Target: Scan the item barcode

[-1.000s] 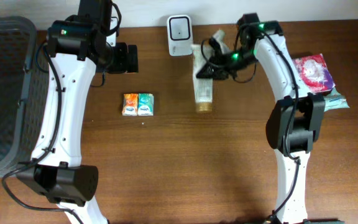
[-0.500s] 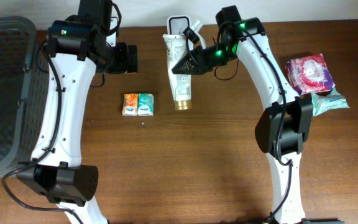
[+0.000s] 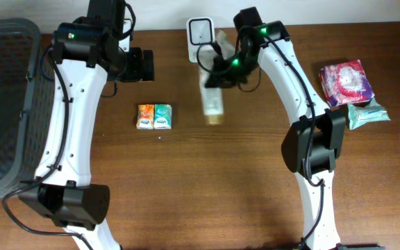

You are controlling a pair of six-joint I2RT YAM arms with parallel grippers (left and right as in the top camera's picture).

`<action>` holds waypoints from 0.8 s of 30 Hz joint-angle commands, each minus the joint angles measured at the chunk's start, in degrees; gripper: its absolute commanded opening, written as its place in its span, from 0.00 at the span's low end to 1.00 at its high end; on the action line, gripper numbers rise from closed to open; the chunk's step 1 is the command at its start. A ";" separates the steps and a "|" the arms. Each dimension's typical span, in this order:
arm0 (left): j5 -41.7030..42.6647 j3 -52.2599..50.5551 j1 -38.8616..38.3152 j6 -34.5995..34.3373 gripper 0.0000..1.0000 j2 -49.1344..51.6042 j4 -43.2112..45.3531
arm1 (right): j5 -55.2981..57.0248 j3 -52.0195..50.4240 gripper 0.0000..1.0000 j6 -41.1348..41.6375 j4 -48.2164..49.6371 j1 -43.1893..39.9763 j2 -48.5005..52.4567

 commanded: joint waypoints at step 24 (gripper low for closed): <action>-0.39 0.46 0.31 0.13 0.99 -0.17 0.04 | 38.21 -11.08 0.34 12.68 -7.61 8.33 -1.77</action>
